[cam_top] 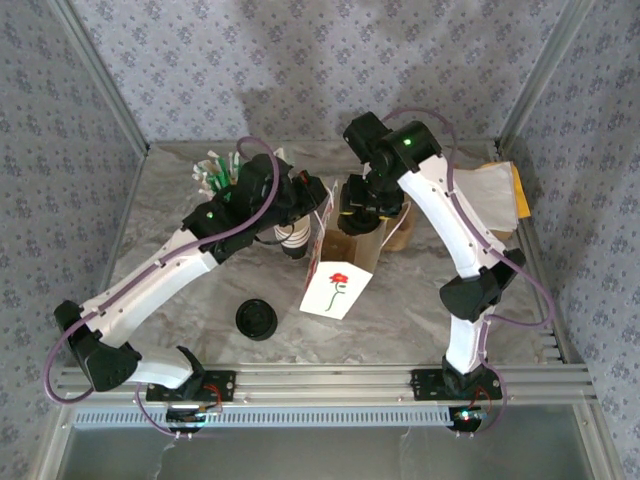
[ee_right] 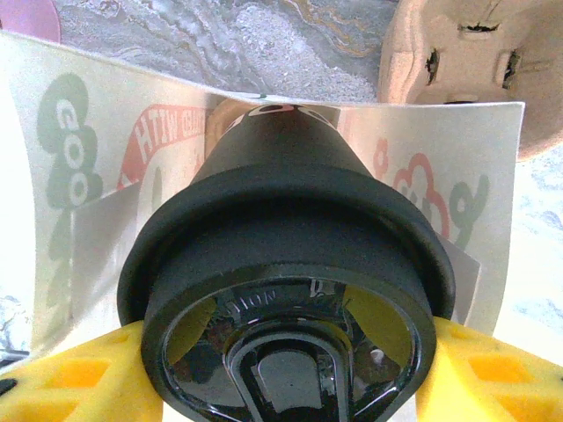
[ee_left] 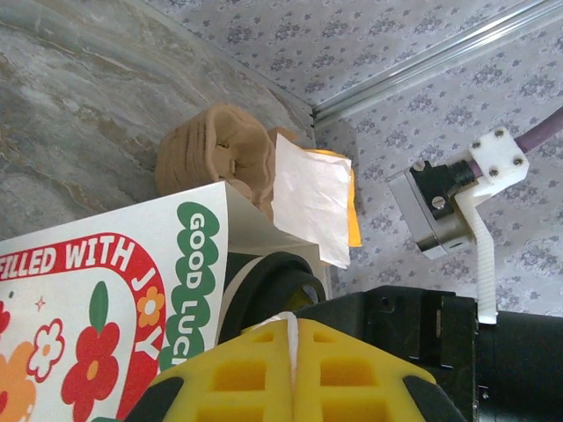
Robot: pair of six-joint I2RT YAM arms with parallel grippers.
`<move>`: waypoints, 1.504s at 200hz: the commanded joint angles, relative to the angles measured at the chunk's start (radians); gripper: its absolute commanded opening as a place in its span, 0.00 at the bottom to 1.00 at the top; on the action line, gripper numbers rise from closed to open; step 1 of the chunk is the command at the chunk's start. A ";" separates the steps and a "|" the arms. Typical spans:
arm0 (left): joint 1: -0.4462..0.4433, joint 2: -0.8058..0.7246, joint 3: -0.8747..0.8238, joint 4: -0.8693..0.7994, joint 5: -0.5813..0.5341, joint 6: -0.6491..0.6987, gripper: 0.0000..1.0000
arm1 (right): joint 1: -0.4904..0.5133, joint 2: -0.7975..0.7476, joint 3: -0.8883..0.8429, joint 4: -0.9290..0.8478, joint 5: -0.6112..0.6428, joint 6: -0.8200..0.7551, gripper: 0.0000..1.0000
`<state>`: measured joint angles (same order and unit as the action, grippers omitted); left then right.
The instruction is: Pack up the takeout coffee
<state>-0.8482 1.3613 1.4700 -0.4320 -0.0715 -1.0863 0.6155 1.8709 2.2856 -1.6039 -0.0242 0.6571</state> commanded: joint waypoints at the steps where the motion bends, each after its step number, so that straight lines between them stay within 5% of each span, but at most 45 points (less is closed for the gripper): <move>1: -0.019 -0.010 -0.010 0.044 -0.056 -0.056 0.00 | -0.010 -0.024 0.025 -0.194 -0.016 -0.021 0.54; 139: -0.037 -0.062 -0.091 0.126 -0.155 -0.260 0.00 | -0.036 -0.053 0.056 -0.195 -0.041 -0.021 0.54; 301: -0.015 -0.104 -0.153 0.151 -0.144 -0.273 0.00 | 0.147 -0.066 -0.054 -0.192 0.015 0.110 0.54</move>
<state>-0.8711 1.3056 1.3304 -0.2905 -0.2211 -1.3552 0.7444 1.8286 2.2517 -1.6039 -0.0360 0.7227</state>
